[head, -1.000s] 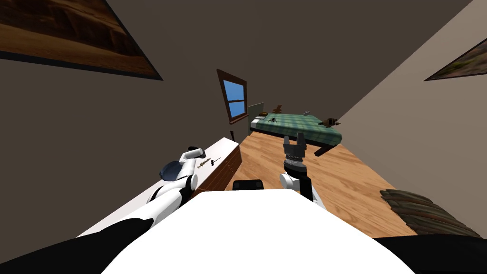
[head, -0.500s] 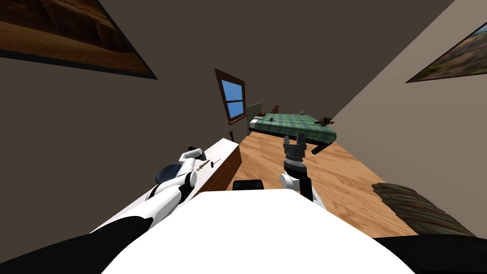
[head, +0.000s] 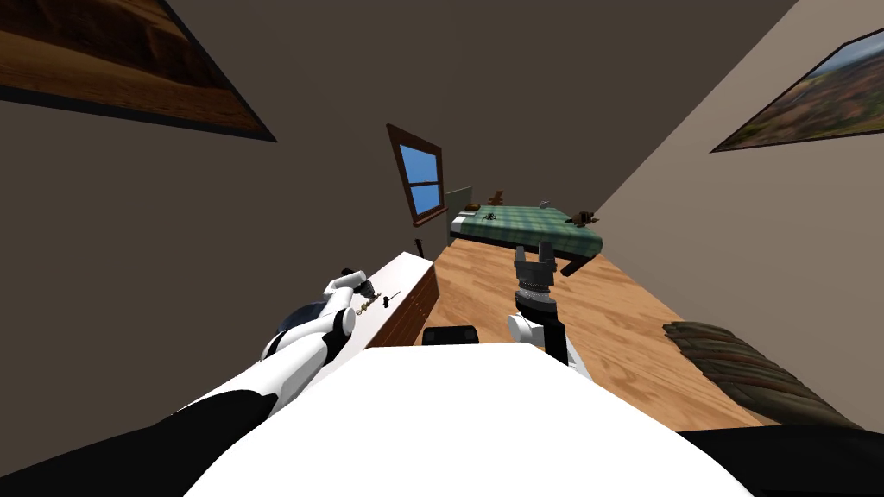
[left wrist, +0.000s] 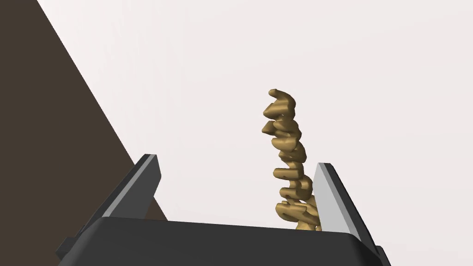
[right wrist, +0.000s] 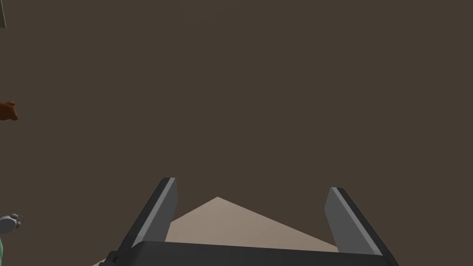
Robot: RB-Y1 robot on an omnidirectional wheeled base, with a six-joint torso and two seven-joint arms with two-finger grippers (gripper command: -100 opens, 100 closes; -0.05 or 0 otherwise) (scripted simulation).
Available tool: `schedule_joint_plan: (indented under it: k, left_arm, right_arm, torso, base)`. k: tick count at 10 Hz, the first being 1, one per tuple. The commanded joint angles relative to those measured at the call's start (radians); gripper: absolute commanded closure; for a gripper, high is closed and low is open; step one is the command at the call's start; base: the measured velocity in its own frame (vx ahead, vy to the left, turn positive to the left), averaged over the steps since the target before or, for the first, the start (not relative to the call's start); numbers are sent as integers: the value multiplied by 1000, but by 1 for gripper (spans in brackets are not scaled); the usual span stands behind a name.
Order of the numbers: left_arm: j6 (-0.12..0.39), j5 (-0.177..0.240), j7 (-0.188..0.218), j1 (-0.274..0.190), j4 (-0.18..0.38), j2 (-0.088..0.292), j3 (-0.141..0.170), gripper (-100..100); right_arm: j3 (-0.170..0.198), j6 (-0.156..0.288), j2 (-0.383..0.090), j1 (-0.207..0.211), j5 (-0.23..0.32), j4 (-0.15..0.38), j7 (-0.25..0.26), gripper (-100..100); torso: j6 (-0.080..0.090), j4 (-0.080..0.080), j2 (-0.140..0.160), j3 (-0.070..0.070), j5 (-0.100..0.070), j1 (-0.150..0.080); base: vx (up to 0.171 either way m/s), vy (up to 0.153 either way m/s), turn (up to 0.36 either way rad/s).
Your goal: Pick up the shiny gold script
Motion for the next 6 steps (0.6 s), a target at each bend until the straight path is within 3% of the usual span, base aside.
schedule_joint_plan:
  k: [1,3,5,6]
  left_arm:
    - [-1,1,2,-8,28,3,-1,-100]
    - [60,23,23,-36,112,28,-2,-100]
    - [63,23,23,-36,130,28,-2,-100]
    - [90,33,33,-47,174,38,-4,-100]
  right_arm:
    - [0,0,0,0,0,0,0,0]
    - [0,0,0,0,0,0,0,0]
    - [0,0,0,0,0,0,0,0]
    - [0,0,0,0,0,0,0,0]
  torso:
    - [0,0,0,0,0,0]
    - [0,0,-1,0,0,-2]
    - [0,0,-1,-1,1,2]
    - [0,0,0,0,0,-1]
  base:
    - [12,26,-3]
    - [21,64,-87]
    - [19,62,-31]
    - [11,37,-50]
